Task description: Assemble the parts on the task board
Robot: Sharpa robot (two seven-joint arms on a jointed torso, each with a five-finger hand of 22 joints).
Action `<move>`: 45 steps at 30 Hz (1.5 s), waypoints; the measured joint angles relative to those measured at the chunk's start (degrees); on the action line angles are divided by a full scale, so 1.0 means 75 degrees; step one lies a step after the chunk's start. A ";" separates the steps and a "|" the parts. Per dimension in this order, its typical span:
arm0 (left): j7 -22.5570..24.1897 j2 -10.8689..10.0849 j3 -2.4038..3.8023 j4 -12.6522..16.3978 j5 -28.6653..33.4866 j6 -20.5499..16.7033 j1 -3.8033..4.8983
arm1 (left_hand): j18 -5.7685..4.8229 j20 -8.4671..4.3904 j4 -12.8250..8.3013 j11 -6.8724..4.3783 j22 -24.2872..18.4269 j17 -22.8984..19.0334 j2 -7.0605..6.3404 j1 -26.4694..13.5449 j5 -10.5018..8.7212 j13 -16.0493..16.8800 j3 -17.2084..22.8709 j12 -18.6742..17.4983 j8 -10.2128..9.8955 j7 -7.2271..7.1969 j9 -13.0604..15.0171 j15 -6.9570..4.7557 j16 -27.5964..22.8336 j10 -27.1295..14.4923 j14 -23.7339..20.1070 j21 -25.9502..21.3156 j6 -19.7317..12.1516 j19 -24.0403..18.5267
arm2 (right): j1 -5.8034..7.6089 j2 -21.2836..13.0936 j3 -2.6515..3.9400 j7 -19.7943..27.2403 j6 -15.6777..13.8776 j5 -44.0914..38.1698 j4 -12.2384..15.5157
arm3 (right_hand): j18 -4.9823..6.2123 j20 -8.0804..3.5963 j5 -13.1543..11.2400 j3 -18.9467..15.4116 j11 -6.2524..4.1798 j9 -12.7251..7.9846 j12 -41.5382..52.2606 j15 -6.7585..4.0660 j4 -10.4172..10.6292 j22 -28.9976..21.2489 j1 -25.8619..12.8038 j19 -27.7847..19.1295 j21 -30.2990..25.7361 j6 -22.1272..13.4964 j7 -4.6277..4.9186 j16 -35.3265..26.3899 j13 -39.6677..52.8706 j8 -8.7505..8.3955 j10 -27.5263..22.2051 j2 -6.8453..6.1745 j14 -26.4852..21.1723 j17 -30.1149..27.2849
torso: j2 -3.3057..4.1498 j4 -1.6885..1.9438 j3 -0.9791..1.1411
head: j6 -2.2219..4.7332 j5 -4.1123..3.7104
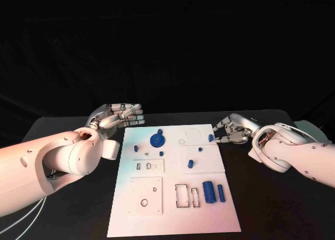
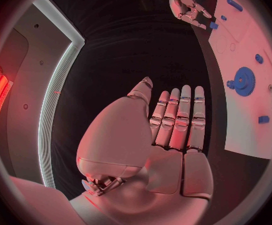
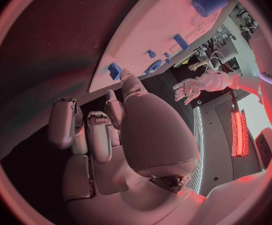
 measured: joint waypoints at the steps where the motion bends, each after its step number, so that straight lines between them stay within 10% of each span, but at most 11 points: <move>1: 0.0000 -0.0002 0.0000 0.0000 0.0000 0.0001 0.0000 | 0.0000 0.0000 0.0000 0.0000 0.0000 0.0000 0.0000 0.0000 0.0000 0.0000 0.0000 0.0000 0.0000 0.0000 0.0000 0.0000 0.0000 0.0000 0.0000 0.0000 0.0000 0.0000 | -0.0016 0.0032 0.0000 0.0000 0.0007 -0.0002 -0.0033 | 0.0000 0.0000 0.0000 0.0014 0.0000 0.0000 0.0000 0.0000 0.0014 0.0000 0.0000 0.0000 0.0000 -0.0008 0.0008 0.0000 0.0004 0.0000 0.0000 0.0000 0.0000 0.0000 | 0.0001 -0.0001 -0.0001 | -0.0006 0.0001; 45: -0.0012 -0.0017 0.0000 0.0006 0.0000 0.0027 0.0000 | 0.0000 0.0000 0.0000 0.0000 0.0001 0.0000 0.0000 0.0000 0.0000 0.0000 0.0000 0.0000 0.0001 0.0000 0.0000 0.0000 0.0000 0.0000 0.0000 0.0000 0.0000 0.0000 | -0.0167 0.0579 0.0002 -0.0043 0.0085 -0.0023 -0.0534 | 0.0000 -0.0110 -0.0471 0.0654 0.0043 0.0074 0.0791 -0.0095 0.0020 0.0004 -0.0073 0.0272 0.0324 0.0667 -0.0257 0.0029 0.0549 0.0299 0.0256 0.0401 -0.0001 -0.0002 | -0.0002 -0.0011 0.0000 | -0.0083 0.0018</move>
